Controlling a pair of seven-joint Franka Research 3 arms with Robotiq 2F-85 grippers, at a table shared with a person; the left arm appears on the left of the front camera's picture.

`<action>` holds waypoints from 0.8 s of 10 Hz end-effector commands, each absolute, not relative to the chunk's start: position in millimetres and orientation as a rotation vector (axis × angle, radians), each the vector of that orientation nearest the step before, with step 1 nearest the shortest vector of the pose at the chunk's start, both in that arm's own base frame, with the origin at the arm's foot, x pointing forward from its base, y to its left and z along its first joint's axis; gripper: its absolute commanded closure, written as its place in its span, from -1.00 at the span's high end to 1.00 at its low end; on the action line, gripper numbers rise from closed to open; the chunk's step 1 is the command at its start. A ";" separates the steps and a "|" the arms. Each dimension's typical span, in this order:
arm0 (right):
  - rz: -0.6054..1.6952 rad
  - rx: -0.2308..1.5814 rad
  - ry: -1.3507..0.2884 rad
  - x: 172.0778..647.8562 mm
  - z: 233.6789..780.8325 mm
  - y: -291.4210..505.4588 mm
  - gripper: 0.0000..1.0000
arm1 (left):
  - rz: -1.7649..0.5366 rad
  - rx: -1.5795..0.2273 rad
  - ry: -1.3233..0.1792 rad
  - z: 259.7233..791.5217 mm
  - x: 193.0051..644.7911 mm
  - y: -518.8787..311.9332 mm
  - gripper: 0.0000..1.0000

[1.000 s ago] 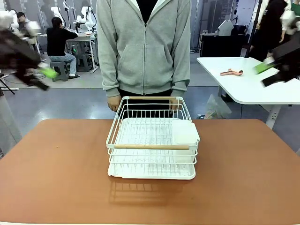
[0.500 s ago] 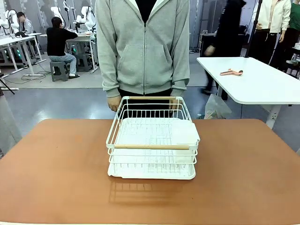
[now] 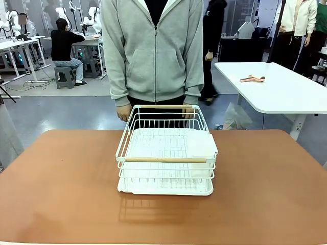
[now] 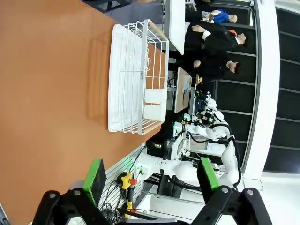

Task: Clean the table.
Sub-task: Pick up the Lint Roller when the human hands it over.

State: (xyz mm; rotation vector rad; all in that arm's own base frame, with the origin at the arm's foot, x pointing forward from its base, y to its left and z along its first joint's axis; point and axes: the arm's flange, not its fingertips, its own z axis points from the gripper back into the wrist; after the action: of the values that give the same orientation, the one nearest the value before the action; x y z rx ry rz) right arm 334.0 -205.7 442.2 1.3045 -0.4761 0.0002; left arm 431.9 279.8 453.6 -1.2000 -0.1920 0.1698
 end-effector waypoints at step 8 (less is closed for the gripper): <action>-0.005 1.319 -0.474 332.4 437.9 -206.2 1.00 | 0.170 -1.200 -0.192 453.6 431.9 279.8 1.00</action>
State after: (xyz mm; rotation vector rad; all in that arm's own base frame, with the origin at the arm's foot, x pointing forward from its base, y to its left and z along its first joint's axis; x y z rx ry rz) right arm 332.6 -207.9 436.8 1.3063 -0.4551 -0.0167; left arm 432.9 278.3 452.7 -1.2078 -0.1861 0.1701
